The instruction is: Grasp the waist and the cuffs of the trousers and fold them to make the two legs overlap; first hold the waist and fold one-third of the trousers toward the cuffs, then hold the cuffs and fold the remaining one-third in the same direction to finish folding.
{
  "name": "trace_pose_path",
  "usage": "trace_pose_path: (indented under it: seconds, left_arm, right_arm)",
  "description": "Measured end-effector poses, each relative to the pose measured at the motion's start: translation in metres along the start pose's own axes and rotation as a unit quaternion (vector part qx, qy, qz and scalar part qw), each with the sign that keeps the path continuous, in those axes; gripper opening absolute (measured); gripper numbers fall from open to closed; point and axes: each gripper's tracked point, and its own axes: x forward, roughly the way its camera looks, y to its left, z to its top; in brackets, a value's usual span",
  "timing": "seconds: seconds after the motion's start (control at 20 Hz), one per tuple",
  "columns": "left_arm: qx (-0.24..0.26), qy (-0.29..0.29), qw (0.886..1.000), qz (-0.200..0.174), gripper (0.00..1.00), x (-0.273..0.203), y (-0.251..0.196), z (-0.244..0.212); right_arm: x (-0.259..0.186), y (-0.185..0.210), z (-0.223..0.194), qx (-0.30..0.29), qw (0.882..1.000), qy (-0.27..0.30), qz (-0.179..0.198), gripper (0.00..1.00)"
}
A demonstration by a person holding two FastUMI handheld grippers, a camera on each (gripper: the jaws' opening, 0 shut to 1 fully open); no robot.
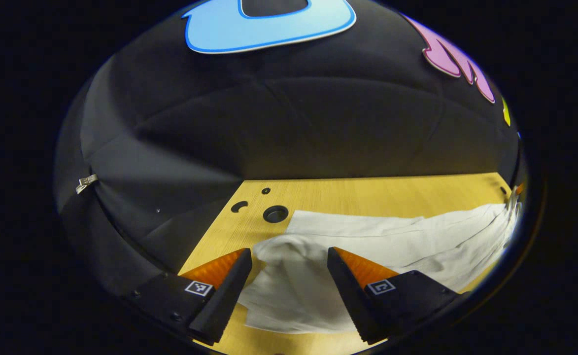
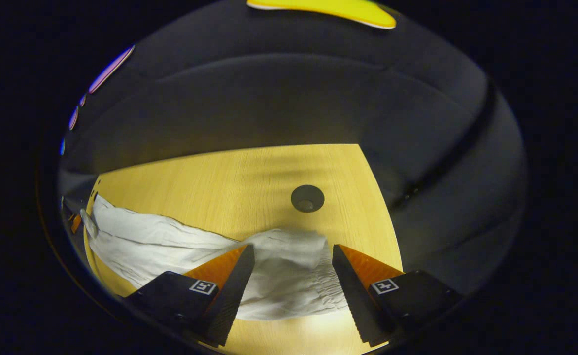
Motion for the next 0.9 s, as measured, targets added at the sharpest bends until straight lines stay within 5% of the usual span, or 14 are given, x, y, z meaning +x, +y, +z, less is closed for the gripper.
trace_pose_path:
  seconds: [0.3, 0.9]
  left_arm:
    - [0.031, -0.039, 0.998, -0.034, 0.98, -0.058, -0.042, 0.012]
    - [0.006, -0.063, 0.998, -0.025, 0.98, -0.199, -0.088, -0.015]
  right_arm:
    - [-0.045, -0.040, -0.003, 0.124, 0.987, -0.100, -0.034, 0.98]
    - [-0.011, -0.060, -0.082, 0.309, 0.943, -0.114, -0.048, 0.99]
